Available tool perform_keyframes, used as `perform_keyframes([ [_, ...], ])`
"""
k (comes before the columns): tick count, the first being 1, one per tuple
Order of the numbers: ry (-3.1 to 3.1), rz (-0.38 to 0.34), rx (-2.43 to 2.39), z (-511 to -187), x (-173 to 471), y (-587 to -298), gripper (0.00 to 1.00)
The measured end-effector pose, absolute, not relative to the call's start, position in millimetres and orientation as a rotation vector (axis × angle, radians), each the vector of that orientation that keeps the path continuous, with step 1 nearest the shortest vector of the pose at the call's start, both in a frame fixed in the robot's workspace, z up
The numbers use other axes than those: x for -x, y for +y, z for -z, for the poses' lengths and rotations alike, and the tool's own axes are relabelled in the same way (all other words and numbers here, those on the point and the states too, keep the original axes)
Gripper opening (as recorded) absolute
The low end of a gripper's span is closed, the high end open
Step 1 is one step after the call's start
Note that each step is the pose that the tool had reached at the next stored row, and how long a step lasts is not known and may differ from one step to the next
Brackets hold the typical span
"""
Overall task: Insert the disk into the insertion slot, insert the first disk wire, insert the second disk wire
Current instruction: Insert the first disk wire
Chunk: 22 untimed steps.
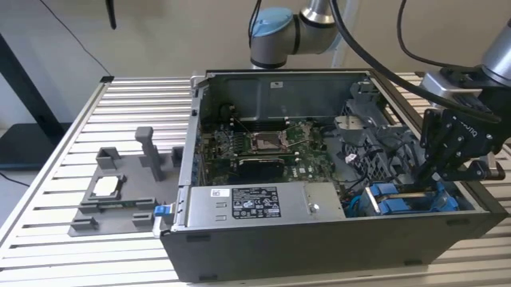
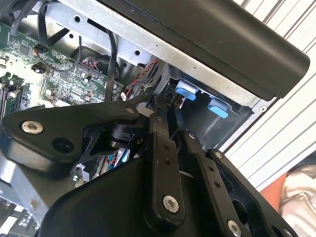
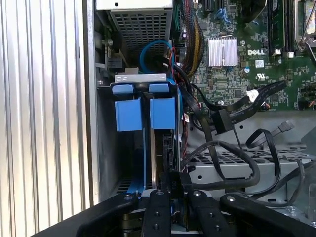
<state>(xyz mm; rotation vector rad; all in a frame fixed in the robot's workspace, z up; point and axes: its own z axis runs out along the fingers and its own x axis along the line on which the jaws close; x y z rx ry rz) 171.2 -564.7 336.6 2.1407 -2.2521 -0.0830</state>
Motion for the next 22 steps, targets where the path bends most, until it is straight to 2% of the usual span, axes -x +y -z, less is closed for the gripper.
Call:
perform_keyframes([
  [15,-2.248,0.083,-2.145,-332.0,-171.1,-564.7,0.19],
  [18,-2.249,0.084,-2.145,-331.7,-171.0,-564.7,0.20],
  [19,-2.248,0.084,-2.145,-331.9,-171.0,-564.7,0.27],
  [22,-2.248,0.083,-2.145,-333.2,-171.0,-564.7,0.27],
])
